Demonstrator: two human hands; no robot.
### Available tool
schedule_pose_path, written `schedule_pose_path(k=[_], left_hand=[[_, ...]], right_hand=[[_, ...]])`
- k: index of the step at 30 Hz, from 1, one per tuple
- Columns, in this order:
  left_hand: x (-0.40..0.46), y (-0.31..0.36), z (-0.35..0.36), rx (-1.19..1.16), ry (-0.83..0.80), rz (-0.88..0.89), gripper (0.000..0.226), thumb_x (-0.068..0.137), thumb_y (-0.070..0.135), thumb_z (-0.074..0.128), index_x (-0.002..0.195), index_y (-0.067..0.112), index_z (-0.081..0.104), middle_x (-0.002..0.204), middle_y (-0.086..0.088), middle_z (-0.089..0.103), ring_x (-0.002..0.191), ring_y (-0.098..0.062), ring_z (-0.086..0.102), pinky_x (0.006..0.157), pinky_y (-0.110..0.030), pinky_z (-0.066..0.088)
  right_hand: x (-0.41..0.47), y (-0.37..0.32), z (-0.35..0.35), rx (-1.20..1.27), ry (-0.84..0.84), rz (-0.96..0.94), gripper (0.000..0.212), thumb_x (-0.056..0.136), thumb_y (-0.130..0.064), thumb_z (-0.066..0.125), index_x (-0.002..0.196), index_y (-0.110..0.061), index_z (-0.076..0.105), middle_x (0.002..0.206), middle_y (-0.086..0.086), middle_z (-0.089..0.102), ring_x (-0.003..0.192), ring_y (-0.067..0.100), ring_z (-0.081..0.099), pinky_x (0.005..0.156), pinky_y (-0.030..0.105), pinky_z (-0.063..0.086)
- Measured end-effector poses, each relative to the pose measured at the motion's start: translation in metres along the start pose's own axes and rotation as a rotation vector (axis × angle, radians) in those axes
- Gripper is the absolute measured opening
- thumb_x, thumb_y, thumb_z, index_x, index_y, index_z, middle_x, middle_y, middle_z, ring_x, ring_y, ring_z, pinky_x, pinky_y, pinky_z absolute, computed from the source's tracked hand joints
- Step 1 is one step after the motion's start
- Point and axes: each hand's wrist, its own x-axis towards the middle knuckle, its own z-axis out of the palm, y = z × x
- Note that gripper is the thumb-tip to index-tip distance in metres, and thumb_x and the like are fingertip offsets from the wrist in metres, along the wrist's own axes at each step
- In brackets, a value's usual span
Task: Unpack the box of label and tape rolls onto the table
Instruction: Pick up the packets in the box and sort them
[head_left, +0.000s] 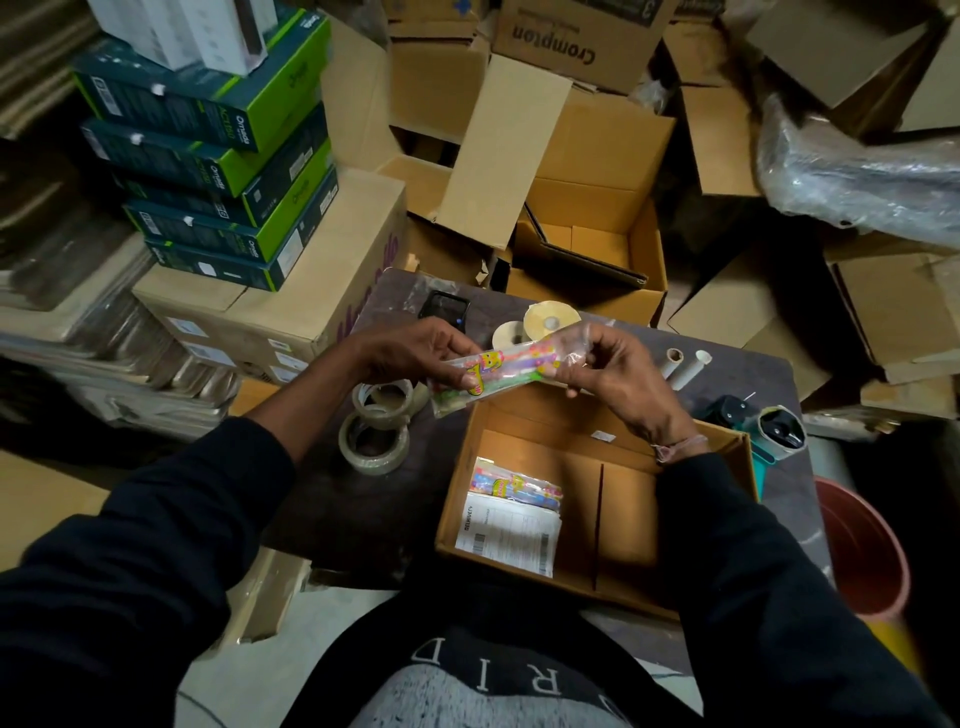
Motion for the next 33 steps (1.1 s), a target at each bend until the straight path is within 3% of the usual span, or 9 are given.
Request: schedule_pose_path(k=[3, 5, 9, 12, 16, 21, 29, 33], left_hand=[[0.002, -0.005, -0.001, -0.002, 0.001, -0.006, 0.032, 0.090, 0.003, 0.074, 0.122, 0.001, 0.071, 0.115, -0.020, 0.075, 0.097, -0.028, 0.069, 0.071, -0.026, 0.057], [0.003, -0.008, -0.001, -0.008, 0.006, -0.006, 0.033, 0.091, 0.002, 0.072, 0.123, -0.002, 0.069, 0.111, -0.018, 0.076, 0.092, -0.024, 0.070, 0.069, -0.024, 0.056], [0.001, -0.011, 0.001, -0.018, 0.012, -0.032, 0.028, 0.091, 0.000, 0.071, 0.119, 0.001, 0.071, 0.101, -0.011, 0.077, 0.080, -0.016, 0.070, 0.062, -0.019, 0.055], [-0.003, -0.018, -0.003, -0.029, 0.021, -0.052, 0.031, 0.091, 0.001, 0.071, 0.122, -0.002, 0.069, 0.106, -0.016, 0.076, 0.084, -0.018, 0.070, 0.063, -0.020, 0.056], [-0.008, -0.026, -0.010, -0.049, 0.063, -0.043, 0.034, 0.088, 0.007, 0.075, 0.121, -0.002, 0.070, 0.116, -0.027, 0.072, 0.093, -0.026, 0.067, 0.068, -0.022, 0.057], [-0.007, -0.028, -0.014, -0.048, 0.086, -0.023, 0.036, 0.086, 0.005, 0.077, 0.120, -0.004, 0.069, 0.118, -0.028, 0.071, 0.097, -0.028, 0.067, 0.073, -0.025, 0.056], [-0.011, -0.029, -0.018, -0.041, 0.092, -0.026, 0.037, 0.087, 0.000, 0.075, 0.122, -0.005, 0.066, 0.112, -0.014, 0.076, 0.094, -0.017, 0.071, 0.073, -0.020, 0.058], [-0.014, -0.036, -0.025, -0.026, 0.092, -0.042, 0.040, 0.085, 0.005, 0.077, 0.122, -0.005, 0.066, 0.116, -0.022, 0.073, 0.095, -0.020, 0.070, 0.074, -0.022, 0.058]], right_hand=[[0.001, 0.001, 0.001, -0.041, 0.011, 0.007, 0.029, 0.084, -0.007, 0.077, 0.110, 0.003, 0.068, 0.107, 0.023, 0.070, 0.089, 0.022, 0.066, 0.069, 0.026, 0.058], [0.003, 0.005, 0.002, -0.063, 0.027, 0.019, 0.030, 0.084, -0.010, 0.079, 0.110, 0.000, 0.069, 0.102, 0.029, 0.068, 0.084, 0.027, 0.064, 0.069, 0.030, 0.057], [0.007, 0.011, 0.002, -0.112, 0.014, 0.027, 0.027, 0.087, -0.013, 0.077, 0.112, -0.005, 0.072, 0.099, 0.024, 0.071, 0.078, 0.032, 0.064, 0.069, 0.035, 0.057], [0.009, 0.010, 0.002, -0.042, -0.004, 0.054, 0.031, 0.086, -0.007, 0.074, 0.116, 0.003, 0.070, 0.099, 0.027, 0.072, 0.078, 0.031, 0.066, 0.070, 0.030, 0.060], [0.014, 0.009, 0.003, 0.039, -0.028, 0.104, 0.041, 0.082, -0.014, 0.075, 0.118, 0.005, 0.068, 0.095, 0.026, 0.075, 0.085, 0.039, 0.071, 0.075, 0.031, 0.063], [0.018, 0.013, 0.013, 0.021, -0.063, 0.107, 0.034, 0.084, -0.008, 0.077, 0.115, 0.003, 0.069, 0.094, 0.025, 0.075, 0.088, 0.044, 0.072, 0.078, 0.033, 0.063], [0.019, 0.016, 0.015, -0.028, -0.031, 0.128, 0.023, 0.083, -0.001, 0.078, 0.105, 0.001, 0.073, 0.086, 0.018, 0.077, 0.076, 0.022, 0.075, 0.075, 0.027, 0.061], [0.019, 0.017, 0.008, -0.092, -0.030, 0.111, 0.020, 0.084, -0.007, 0.079, 0.101, 0.002, 0.074, 0.085, 0.016, 0.078, 0.077, 0.021, 0.074, 0.078, 0.026, 0.057]])
